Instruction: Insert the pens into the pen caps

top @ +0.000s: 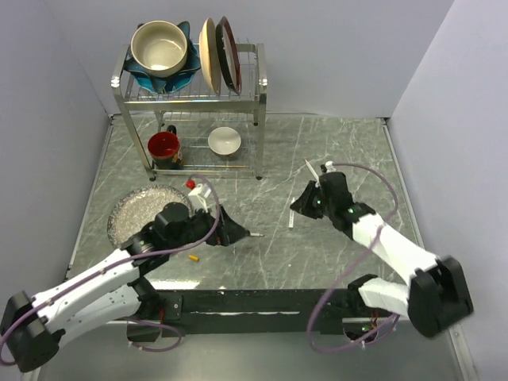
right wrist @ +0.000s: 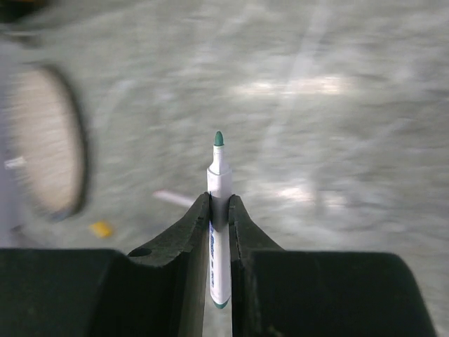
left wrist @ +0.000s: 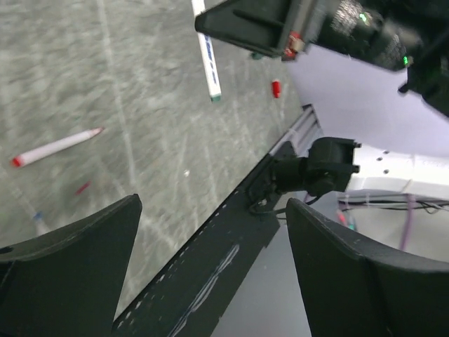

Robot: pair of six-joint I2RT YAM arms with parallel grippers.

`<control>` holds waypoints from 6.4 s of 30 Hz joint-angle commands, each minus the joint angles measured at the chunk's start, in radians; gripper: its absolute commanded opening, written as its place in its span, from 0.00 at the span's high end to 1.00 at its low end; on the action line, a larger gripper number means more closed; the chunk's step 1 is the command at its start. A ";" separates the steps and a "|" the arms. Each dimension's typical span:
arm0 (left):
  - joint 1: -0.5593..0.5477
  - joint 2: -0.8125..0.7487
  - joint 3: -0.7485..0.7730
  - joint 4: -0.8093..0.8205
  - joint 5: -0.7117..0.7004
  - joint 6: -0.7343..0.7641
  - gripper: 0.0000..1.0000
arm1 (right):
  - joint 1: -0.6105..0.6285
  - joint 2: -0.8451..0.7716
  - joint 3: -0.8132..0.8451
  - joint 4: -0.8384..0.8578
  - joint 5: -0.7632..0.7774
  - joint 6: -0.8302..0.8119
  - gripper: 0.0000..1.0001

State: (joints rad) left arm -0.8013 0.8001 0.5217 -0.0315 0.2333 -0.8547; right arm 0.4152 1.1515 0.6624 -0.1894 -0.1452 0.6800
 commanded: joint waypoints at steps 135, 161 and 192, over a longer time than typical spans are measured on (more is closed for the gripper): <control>-0.064 -0.443 0.213 -0.386 -0.583 0.393 0.99 | -0.446 0.226 -0.011 -0.170 0.246 0.174 0.83; -0.062 -0.493 0.215 -0.407 -0.565 0.391 0.99 | 0.165 0.435 0.207 -0.278 0.452 0.055 0.64; -0.064 -0.138 0.245 -0.358 -0.277 0.306 0.99 | 0.185 0.458 0.164 -0.189 0.429 0.023 1.00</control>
State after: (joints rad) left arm -0.8616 0.5236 0.7364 -0.4324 -0.2150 -0.4923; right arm 0.5835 1.6123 0.8711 -0.4351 0.2806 0.7082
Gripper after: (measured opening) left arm 0.072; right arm 0.208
